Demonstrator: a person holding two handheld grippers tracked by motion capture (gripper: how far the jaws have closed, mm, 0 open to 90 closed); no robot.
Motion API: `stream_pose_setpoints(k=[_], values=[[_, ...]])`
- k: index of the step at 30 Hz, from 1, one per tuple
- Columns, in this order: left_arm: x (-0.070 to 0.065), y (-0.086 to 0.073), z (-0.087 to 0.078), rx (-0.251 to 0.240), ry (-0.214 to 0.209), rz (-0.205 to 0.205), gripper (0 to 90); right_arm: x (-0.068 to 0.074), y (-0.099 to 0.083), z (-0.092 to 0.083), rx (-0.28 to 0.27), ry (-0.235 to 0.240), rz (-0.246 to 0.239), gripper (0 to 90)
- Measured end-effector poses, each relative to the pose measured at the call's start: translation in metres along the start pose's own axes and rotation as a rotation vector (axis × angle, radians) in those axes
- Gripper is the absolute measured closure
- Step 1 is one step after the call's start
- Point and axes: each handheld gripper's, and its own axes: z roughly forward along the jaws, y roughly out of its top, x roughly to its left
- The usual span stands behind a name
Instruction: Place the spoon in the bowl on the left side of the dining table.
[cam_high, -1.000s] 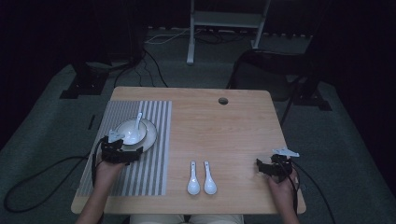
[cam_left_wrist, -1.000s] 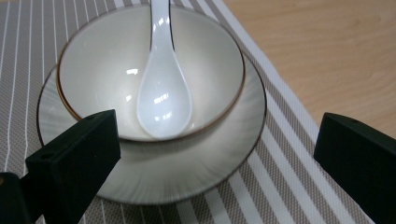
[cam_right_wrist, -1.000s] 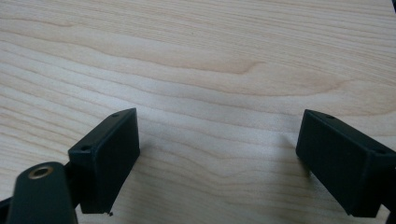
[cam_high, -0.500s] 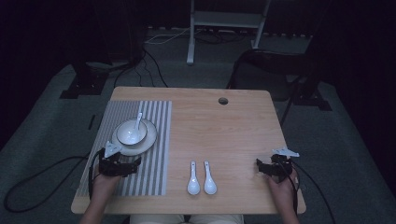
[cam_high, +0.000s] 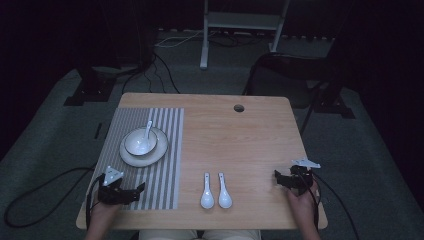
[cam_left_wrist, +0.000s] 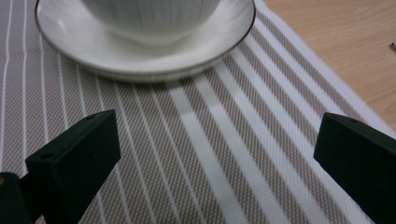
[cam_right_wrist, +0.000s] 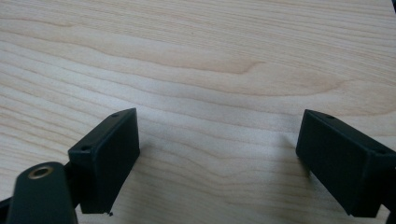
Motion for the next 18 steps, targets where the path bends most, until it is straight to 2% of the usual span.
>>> stream_pose_setpoints(k=[4,9,11,15,18], values=[[0.003,-0.008,-0.007,-0.006,0.001,-0.019,0.6,0.000,0.000,0.000,0.000,-0.002,0.002,12.8],[0.008,-0.017,-0.012,0.004,0.008,-0.022,0.6,0.000,0.000,0.000,0.000,-0.002,0.002,12.8],[0.011,-0.020,-0.014,0.021,0.040,-0.020,0.6,0.000,0.000,0.000,0.000,-0.002,0.001,12.8],[0.016,-0.026,-0.017,0.020,0.051,-0.040,0.6,0.000,0.000,0.000,0.000,-0.002,0.002,12.8],[0.023,-0.034,-0.024,0.016,0.086,-0.047,0.6,0.000,0.000,0.000,0.000,-0.002,0.002,12.8]])
